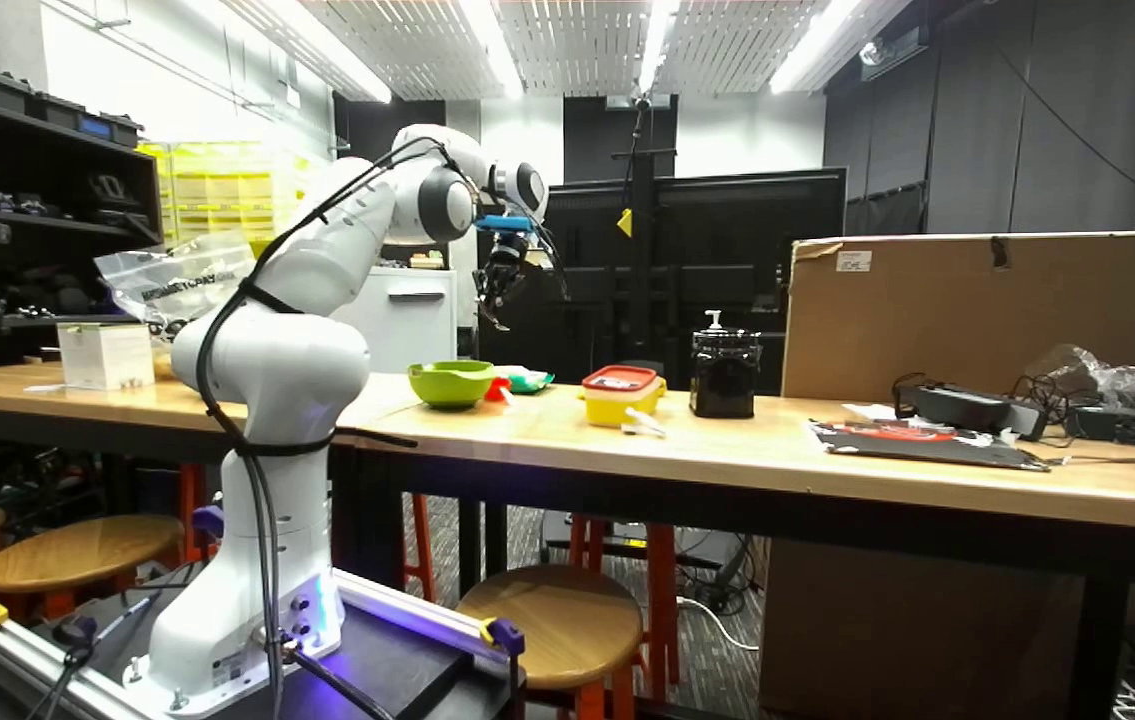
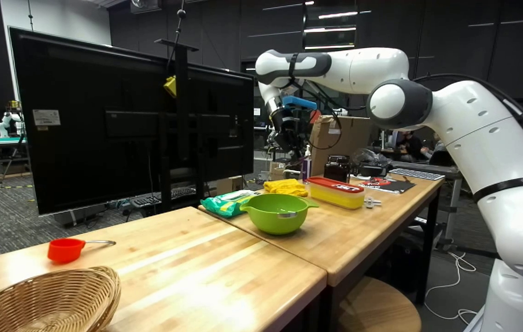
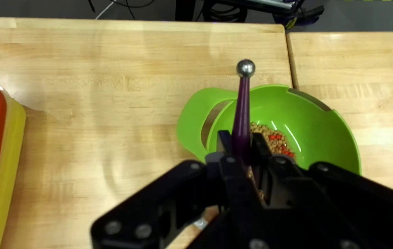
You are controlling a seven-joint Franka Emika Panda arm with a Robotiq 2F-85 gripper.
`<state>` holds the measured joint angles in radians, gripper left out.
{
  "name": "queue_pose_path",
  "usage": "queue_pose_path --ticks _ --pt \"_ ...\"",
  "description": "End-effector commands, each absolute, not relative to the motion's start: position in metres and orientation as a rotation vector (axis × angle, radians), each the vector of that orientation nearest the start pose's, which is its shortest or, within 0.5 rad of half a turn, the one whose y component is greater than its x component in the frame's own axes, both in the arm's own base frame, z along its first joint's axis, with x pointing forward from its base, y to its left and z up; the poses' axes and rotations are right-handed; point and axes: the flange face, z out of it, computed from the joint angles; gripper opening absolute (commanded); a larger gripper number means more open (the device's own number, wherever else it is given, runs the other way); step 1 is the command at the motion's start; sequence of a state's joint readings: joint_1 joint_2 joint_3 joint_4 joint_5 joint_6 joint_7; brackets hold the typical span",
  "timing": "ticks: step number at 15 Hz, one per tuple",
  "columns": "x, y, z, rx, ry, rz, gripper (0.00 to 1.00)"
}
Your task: Use the silver spoon to stir the contents in the green bowl.
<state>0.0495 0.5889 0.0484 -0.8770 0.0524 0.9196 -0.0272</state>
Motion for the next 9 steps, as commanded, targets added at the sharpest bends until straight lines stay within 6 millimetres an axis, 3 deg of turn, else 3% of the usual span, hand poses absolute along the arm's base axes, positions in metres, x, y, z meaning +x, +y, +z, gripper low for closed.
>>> queue_pose_path --ticks 1,5,9 --pt "0.633 0.041 0.54 -2.999 -0.218 0.685 0.04" --pt "0.637 0.018 0.519 -3.013 -0.247 0.536 0.04" --pt "0.632 -0.004 0.485 -3.011 -0.263 0.443 0.04"
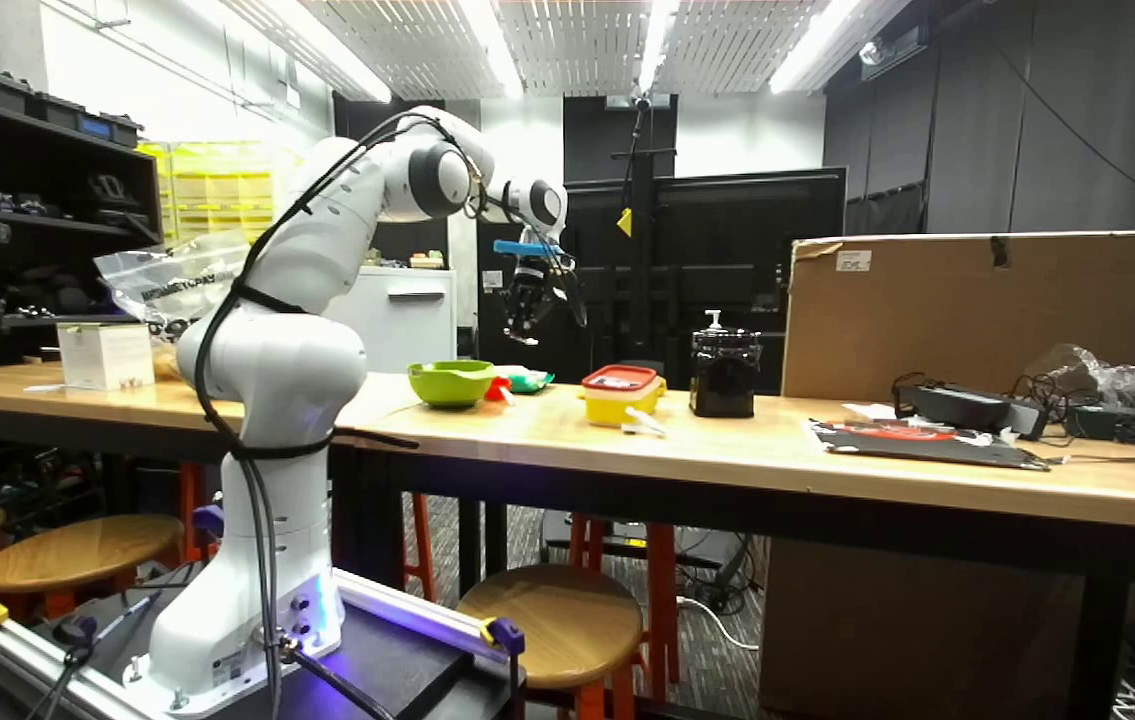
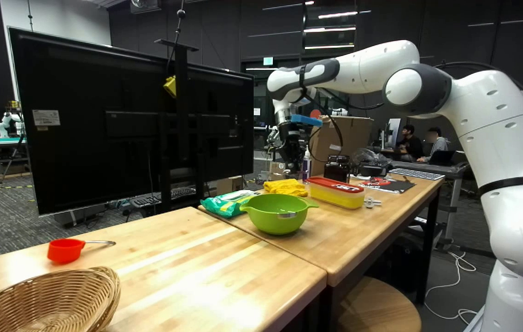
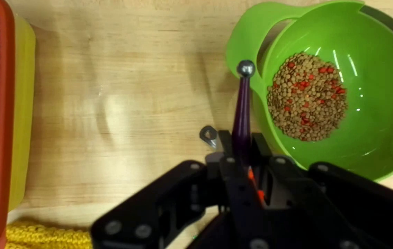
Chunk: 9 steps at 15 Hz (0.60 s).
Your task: Use the silver spoon to stir the contents in the green bowl.
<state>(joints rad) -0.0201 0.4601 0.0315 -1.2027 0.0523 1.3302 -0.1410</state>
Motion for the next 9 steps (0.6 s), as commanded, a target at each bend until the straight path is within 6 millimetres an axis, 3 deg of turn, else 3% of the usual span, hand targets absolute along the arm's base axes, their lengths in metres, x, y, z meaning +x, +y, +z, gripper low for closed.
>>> queue_pose_path --ticks 1,9 --pt "0.629 -0.009 0.476 -3.008 -0.262 0.423 0.04" --pt "0.596 -0.029 0.41 -3.014 -0.274 0.37 0.04"
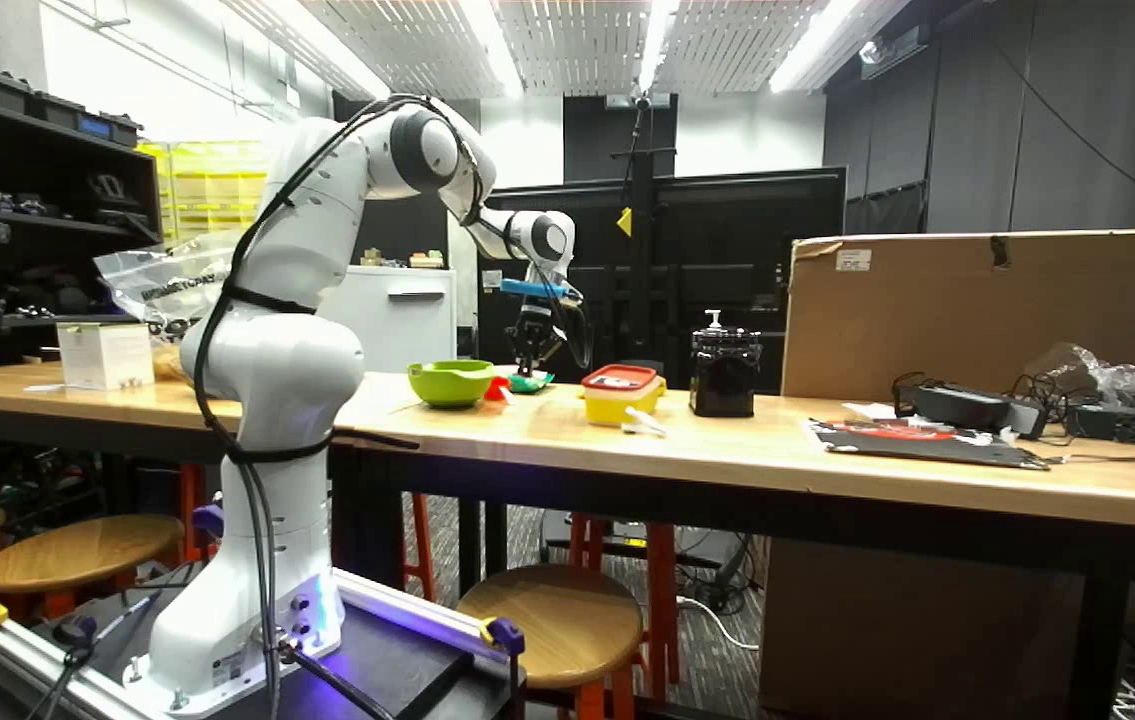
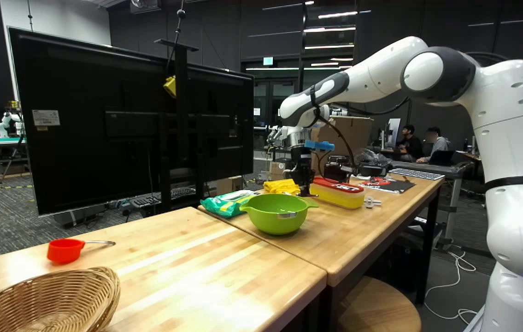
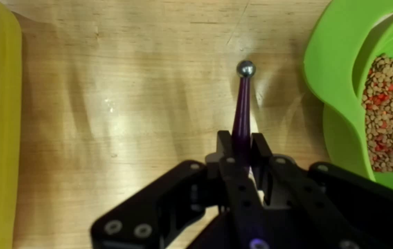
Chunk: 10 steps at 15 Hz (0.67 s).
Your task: Use the silver spoon to stir the contents in the green bowl.
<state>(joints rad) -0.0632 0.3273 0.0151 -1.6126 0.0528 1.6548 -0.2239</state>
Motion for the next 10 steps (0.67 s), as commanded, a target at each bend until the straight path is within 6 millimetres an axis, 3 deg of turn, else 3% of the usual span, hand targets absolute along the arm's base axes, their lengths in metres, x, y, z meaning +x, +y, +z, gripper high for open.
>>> queue_pose_path --ticks 1,6,8,9,10 --pt "0.591 -0.031 0.401 -3.019 -0.282 0.36 0.04" --pt "0.572 -0.035 0.354 -3.011 -0.297 0.332 0.04" --pt "0.568 -0.035 0.347 -3.01 -0.311 0.336 0.04" --pt "0.568 -0.034 0.348 -3.013 -0.324 0.33 0.39" --pt "0.568 -0.033 0.349 -3.015 -0.333 0.322 0.4"
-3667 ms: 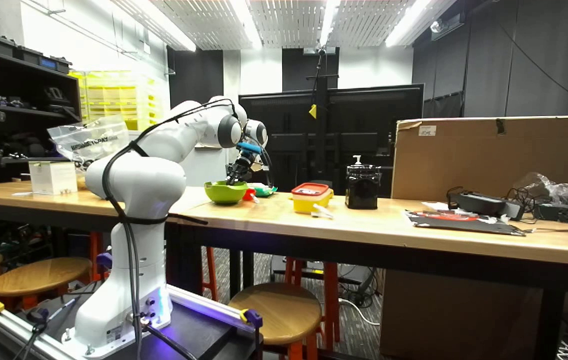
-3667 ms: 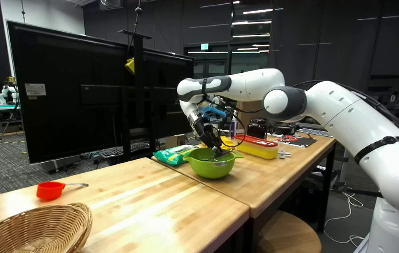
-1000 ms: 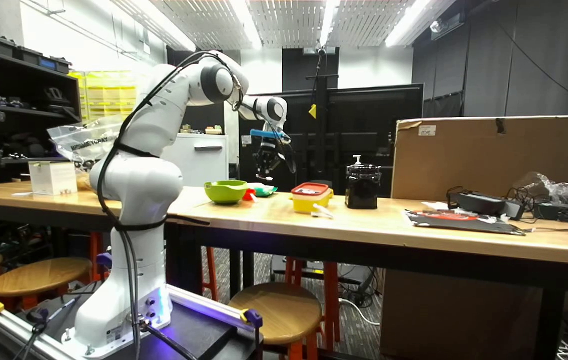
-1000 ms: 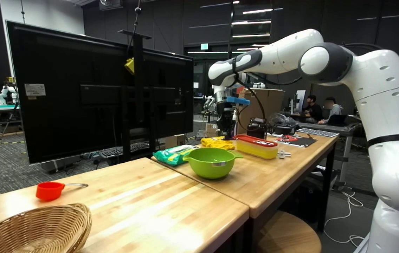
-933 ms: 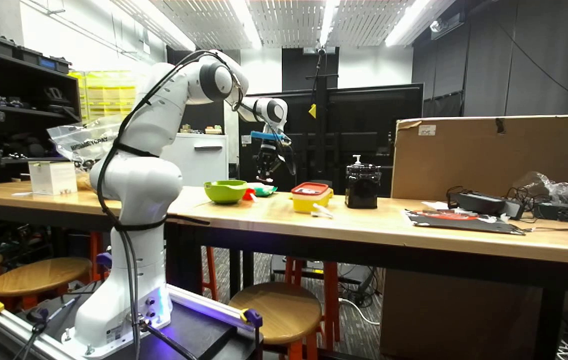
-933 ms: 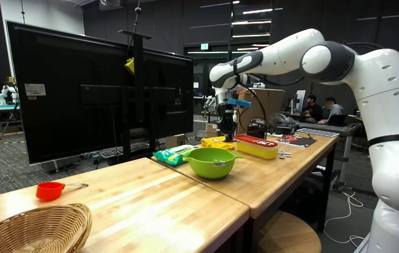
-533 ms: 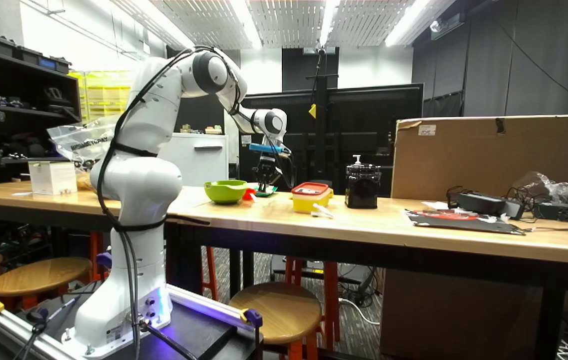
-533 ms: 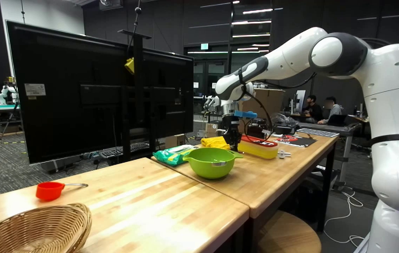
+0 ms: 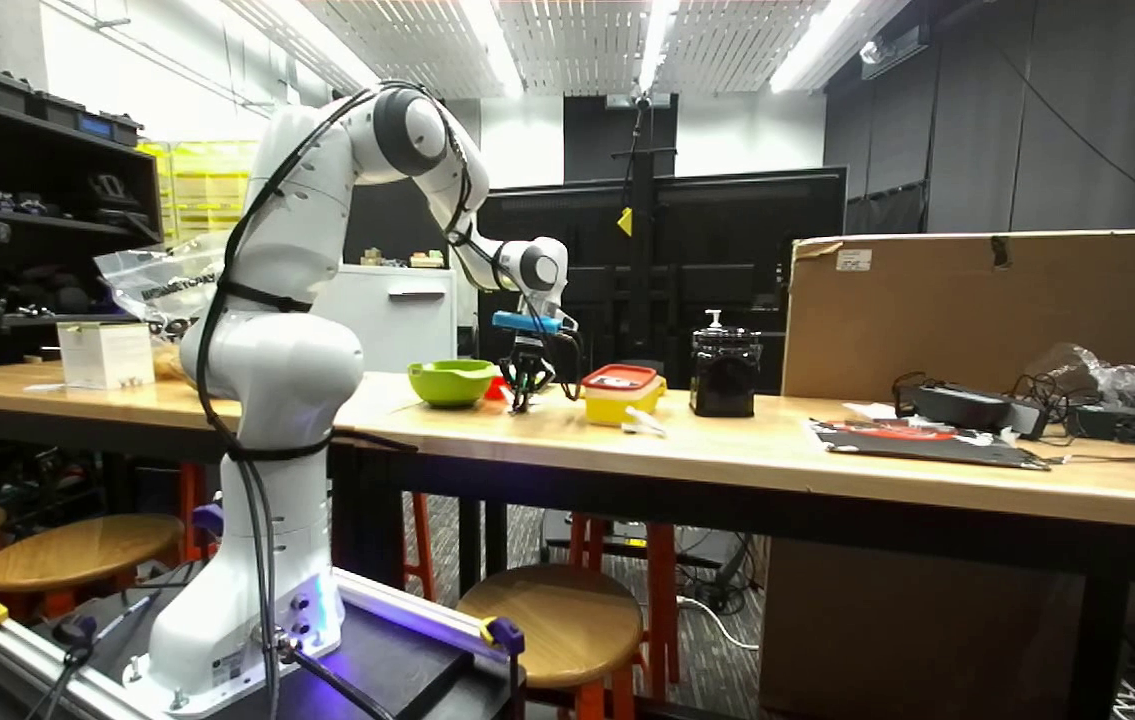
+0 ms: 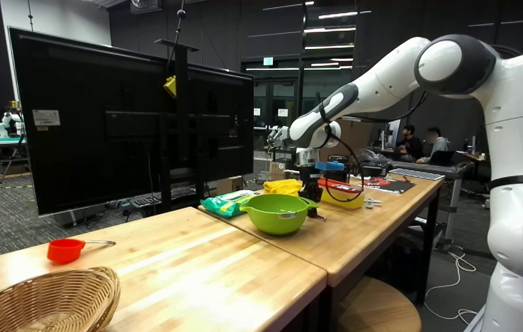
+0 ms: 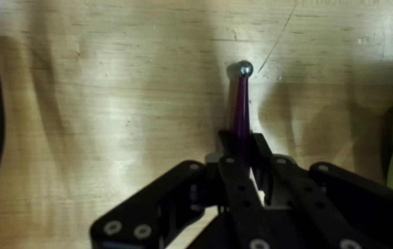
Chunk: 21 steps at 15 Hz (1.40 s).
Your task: Use the silver spoon to stir the contents in the green bowl.
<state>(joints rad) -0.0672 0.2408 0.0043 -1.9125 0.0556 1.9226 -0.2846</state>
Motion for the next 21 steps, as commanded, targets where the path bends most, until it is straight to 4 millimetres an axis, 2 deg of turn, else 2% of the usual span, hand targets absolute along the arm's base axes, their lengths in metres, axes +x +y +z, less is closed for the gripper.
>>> queue_pose_path --ticks 1,6,9,14,19,21 --pt "0.566 -0.032 0.351 -3.017 -0.336 0.332 0.45" --pt "0.559 -0.026 0.365 -3.038 -0.348 0.354 0.75" --pt "0.554 -0.024 0.383 -3.069 -0.351 0.371 0.97" --pt "0.551 -0.022 0.436 -3.153 -0.367 0.328 1.0" --pt "0.559 -0.013 0.494 -3.213 -0.366 0.198 1.0" --pt "0.564 -0.005 0.514 -3.222 -0.316 0.134 1.0"
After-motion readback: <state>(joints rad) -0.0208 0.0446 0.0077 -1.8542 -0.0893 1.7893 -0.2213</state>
